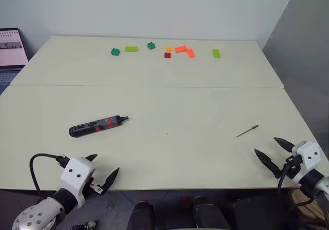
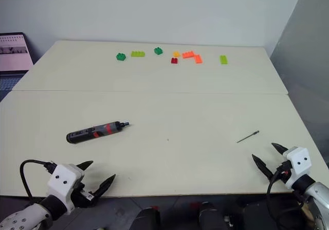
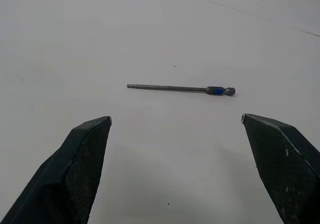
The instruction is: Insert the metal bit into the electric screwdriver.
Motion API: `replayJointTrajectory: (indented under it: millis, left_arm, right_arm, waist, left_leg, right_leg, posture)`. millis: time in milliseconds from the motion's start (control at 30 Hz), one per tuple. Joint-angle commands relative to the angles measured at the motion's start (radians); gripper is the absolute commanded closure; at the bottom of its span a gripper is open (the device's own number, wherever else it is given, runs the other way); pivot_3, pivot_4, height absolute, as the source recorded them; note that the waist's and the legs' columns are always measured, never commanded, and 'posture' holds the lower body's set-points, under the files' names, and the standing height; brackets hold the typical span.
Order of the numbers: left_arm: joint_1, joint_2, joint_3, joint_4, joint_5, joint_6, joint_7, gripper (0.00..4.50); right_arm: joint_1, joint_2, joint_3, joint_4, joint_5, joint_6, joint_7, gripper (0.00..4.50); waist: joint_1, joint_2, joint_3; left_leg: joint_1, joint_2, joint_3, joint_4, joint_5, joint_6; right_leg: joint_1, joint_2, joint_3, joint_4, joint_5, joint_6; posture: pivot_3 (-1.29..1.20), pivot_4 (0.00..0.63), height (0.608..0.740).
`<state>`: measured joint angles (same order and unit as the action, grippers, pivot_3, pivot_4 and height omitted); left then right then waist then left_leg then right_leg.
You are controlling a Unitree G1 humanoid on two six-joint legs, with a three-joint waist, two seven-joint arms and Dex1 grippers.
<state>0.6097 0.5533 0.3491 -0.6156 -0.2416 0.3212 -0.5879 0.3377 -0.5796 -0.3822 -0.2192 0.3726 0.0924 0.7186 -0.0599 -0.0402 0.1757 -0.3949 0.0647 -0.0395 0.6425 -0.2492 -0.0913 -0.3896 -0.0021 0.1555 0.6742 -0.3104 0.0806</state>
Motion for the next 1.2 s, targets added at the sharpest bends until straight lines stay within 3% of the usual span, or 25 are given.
replayJointTrajectory:
  millis: [33, 633, 767, 900, 1067, 1200]
  left_arm:
    - [-0.015, 0.006, 0.014, -0.003, -0.011, -0.023, -0.015, 0.01]
    - [-0.021, 0.026, 0.085, 0.038, -0.04, -0.085, -0.084, 0.01]
    - [-0.103, 0.124, 0.168, 0.142, -0.054, -0.104, -0.148, 0.01]
    - [-0.253, 0.258, 0.176, 0.249, -0.072, -0.075, -0.217, 0.01]
    - [-0.434, 0.474, 0.087, 0.347, -0.074, -0.024, -0.381, 0.01]
    - [-0.589, 0.619, -0.054, 0.462, -0.026, -0.057, -0.519, 0.01]
  right_arm:
    - [-0.017, -0.019, -0.032, -0.01, 0.001, -0.019, 0.001, 0.12]
    - [-0.039, -0.023, 0.014, -0.087, -0.004, 0.012, -0.006, 0.12]
    - [-0.072, -0.043, 0.041, -0.152, 0.013, 0.045, 0.012, 0.12]
    - [-0.098, -0.082, 0.078, -0.228, 0.052, 0.11, 0.05, 0.12]
    - [-0.119, -0.194, 0.125, -0.353, 0.111, 0.212, 0.143, 0.12]
    - [-0.149, -0.299, 0.15, -0.44, 0.172, 0.303, 0.211, 0.12]
  waist:
    - [0.0, 0.0, 0.0]
    - [0.0, 0.0, 0.0]
    - [0.0, 0.001, 0.001]
    - [0.004, 0.001, 0.001]
    - [0.003, 0.002, 0.003]
    - [0.001, 0.004, 0.004]
  left_leg:
    - [0.0, 0.0, 0.0, 0.0, 0.0, 0.0]
    - [0.0, 0.0, 0.0, 0.0, 0.0, 0.0]
    - [0.0, 0.0, 0.0, 0.0, 0.0, 0.0]
    - [0.001, 0.0, -0.001, 0.0, 0.0, 0.0]
    - [-0.004, 0.0, -0.001, 0.0, 0.0, 0.0]
    - [-0.004, 0.0, -0.001, -0.002, 0.0, 0.0]
  right_leg:
    - [0.0, 0.0, 0.0, 0.0, 0.0, 0.0]
    - [0.0, 0.0, 0.0, 0.0, 0.0, 0.0]
    - [0.0, 0.0, 0.0, 0.0, 0.0, 0.0]
    - [-0.003, 0.0, -0.001, 0.0, 0.0, 0.0]
    - [-0.003, 0.0, -0.002, 0.0, 0.0, 0.0]
    - [-0.003, 0.0, -0.002, 0.0, 0.0, 0.0]
  posture:
    - [0.0, 0.15, 0.74]
    - [0.0, 0.15, 0.74]
    - [0.0, 0.15, 0.74]
    - [0.0, 0.15, 0.74]
    - [0.0, 0.15, 0.74]
    - [0.0, 0.15, 0.74]
